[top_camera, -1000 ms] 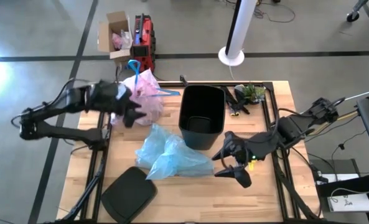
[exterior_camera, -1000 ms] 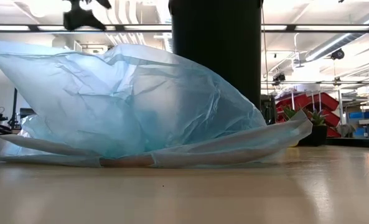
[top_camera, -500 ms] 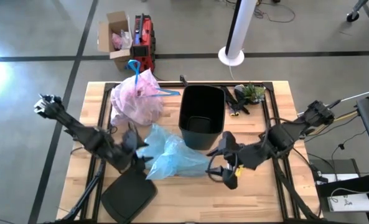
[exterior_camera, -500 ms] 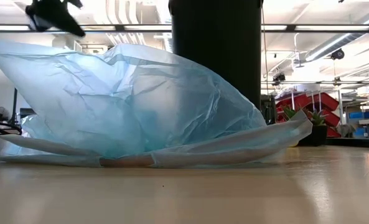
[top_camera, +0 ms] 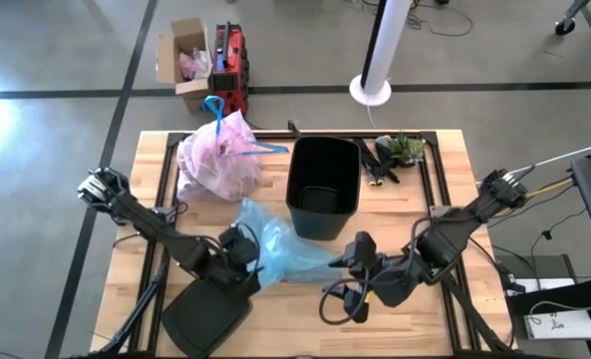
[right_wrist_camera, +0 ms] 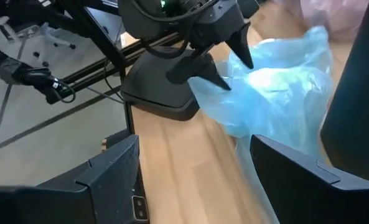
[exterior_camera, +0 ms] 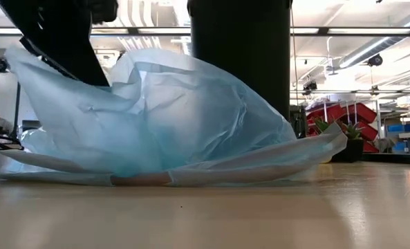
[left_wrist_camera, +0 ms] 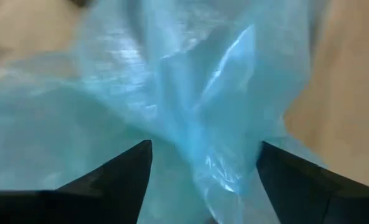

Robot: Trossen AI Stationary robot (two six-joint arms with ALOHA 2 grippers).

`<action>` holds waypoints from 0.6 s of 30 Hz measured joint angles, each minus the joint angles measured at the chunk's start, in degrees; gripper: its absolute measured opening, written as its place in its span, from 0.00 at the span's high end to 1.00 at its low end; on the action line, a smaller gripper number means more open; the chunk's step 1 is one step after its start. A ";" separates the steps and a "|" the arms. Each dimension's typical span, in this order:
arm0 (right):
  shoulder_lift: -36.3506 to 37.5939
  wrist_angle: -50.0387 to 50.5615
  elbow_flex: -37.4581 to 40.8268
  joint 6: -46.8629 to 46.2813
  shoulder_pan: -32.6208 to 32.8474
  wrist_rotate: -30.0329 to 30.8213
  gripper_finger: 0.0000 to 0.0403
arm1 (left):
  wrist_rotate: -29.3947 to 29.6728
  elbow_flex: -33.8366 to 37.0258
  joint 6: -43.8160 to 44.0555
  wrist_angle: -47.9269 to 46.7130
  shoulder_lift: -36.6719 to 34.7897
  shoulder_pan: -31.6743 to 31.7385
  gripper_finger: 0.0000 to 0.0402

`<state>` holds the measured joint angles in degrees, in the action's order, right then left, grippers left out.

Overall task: Place trash/remove bag and relplace
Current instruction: Insert the blue trash bag into the trash bin

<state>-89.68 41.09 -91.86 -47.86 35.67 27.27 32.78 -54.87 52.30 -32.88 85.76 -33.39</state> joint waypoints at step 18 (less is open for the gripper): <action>-4.69 -26.98 -0.43 33.68 1.23 17.32 0.30 | -9.79 -14.47 -17.83 12.95 -7.99 -1.44 0.99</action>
<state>-94.37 14.11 -92.29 -14.19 36.90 44.60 23.00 -69.35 34.47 -19.93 77.77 -34.83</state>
